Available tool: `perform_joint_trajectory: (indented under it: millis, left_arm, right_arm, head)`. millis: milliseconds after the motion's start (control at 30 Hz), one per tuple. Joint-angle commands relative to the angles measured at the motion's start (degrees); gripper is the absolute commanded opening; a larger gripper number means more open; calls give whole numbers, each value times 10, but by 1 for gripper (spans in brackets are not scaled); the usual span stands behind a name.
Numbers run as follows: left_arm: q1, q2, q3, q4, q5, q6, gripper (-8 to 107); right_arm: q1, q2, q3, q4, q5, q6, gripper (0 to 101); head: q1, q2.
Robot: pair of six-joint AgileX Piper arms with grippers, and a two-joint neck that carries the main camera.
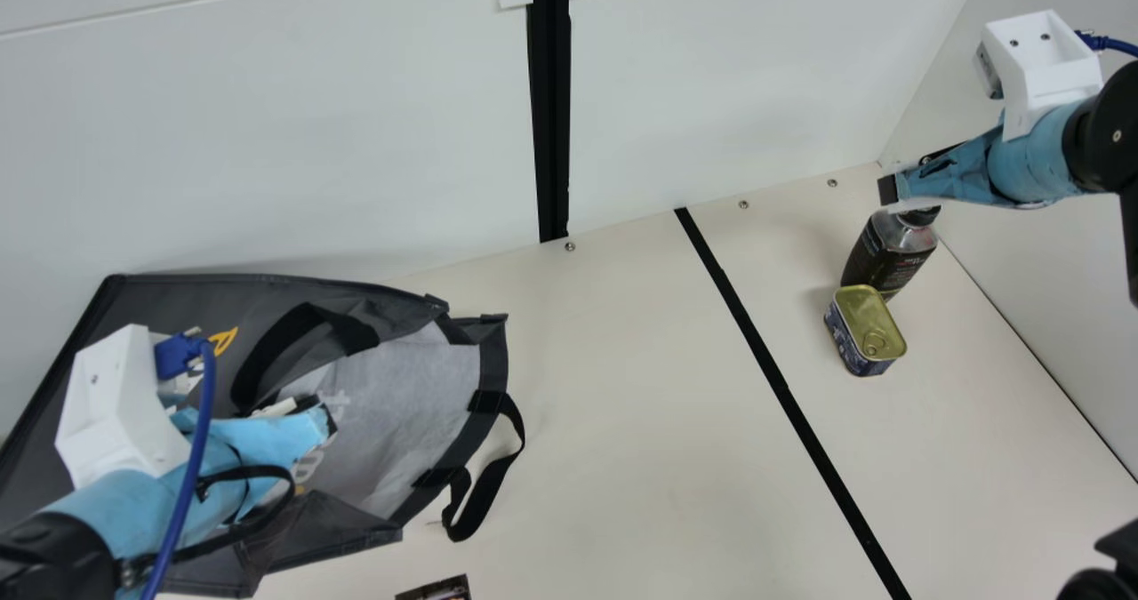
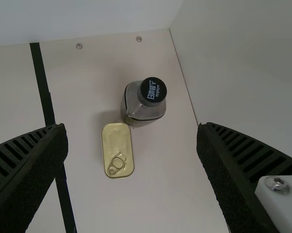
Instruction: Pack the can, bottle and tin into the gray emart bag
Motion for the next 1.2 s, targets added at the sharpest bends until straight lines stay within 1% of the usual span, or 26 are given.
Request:
perform_joint_trajectory:
  millis: [0, 167, 233, 767, 1167]
  left_arm:
    - [0, 0, 0, 0, 0, 0, 10]
    - [0, 0, 0, 0, 0, 0, 10]
    - [0, 0, 0, 0, 0, 0, 10]
    - [0, 0, 0, 0, 0, 0, 10]
    - [0, 0, 0, 0, 0, 0, 10]
  right_arm:
    - [-2, 16, -25, -1, 12, 4, 91]
    - [-5, 49, -68, -7, 34, 9, 91]
    - [-5, 58, -74, -9, 34, 10, 91]
    - [-12, 122, -103, -17, 34, 24, 91]
    - [-22, 165, -121, -1, 34, 35, 91]
  head:
    - [-13, 0]
    - [-13, 0]
    - [-13, 0]
    - [-13, 0]
    - [-13, 0]
